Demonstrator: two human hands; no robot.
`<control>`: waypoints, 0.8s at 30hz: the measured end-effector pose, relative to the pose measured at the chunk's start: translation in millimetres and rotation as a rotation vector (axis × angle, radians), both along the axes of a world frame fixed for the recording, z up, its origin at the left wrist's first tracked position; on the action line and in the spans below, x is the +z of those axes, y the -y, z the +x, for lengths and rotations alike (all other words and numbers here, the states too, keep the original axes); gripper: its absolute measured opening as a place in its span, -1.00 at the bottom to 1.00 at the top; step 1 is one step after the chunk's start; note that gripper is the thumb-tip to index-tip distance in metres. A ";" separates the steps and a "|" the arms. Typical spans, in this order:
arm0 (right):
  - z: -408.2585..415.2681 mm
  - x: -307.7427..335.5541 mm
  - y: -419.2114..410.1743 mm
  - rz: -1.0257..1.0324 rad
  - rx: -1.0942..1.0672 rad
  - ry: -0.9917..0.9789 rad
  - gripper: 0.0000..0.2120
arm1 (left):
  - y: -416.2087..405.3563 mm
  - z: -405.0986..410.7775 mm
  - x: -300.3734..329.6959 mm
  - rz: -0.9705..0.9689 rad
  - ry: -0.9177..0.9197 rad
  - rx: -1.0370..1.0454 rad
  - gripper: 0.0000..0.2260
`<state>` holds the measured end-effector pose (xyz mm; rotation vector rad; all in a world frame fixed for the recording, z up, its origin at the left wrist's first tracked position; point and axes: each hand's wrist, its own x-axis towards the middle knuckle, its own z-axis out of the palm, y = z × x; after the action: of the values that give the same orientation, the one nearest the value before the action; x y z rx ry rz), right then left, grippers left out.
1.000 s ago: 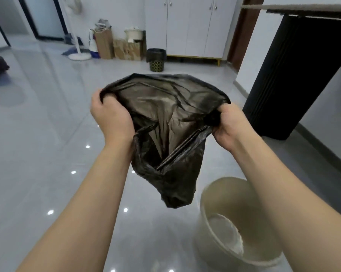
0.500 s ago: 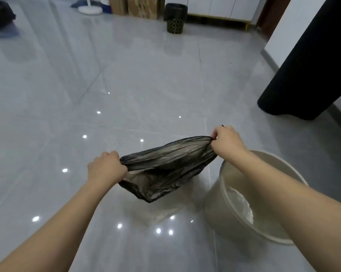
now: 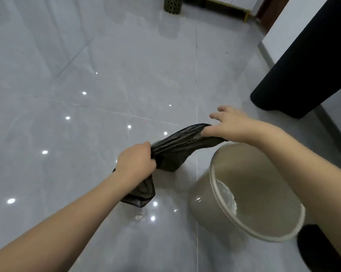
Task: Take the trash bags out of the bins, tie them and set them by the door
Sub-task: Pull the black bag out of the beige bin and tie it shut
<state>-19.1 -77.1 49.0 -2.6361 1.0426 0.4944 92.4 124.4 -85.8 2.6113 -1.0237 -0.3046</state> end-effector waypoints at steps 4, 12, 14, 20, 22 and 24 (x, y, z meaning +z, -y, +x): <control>3.5 -20.0 -47.6 -0.351 0.419 -0.171 0.15 | 1.7 2.4 11.3 -0.046 -0.146 0.003 -0.91; 37.6 -52.1 -45.0 -0.511 0.443 -0.126 -0.78 | -27.0 7.0 14.8 0.578 -0.008 -0.153 -0.78; 45.0 -48.6 -39.4 -0.573 0.458 -0.101 -0.79 | -35.2 24.7 21.3 0.555 0.043 -0.068 -0.77; 63.2 -50.6 -43.4 -0.739 0.456 -0.239 -0.75 | -61.2 54.8 26.7 0.261 0.308 0.029 -0.90; 61.5 -63.1 -53.7 -0.691 0.417 -0.377 -0.72 | -72.5 40.5 9.4 0.335 0.224 -0.035 -0.85; 57.8 -78.5 -62.8 -0.606 0.365 -0.448 -0.70 | -80.3 19.4 -7.2 0.377 0.033 -0.032 -0.74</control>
<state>38.7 -14.3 -29.5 -3.3858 0.9311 1.0247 111.9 204.7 -93.0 2.9424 -1.1116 -0.5076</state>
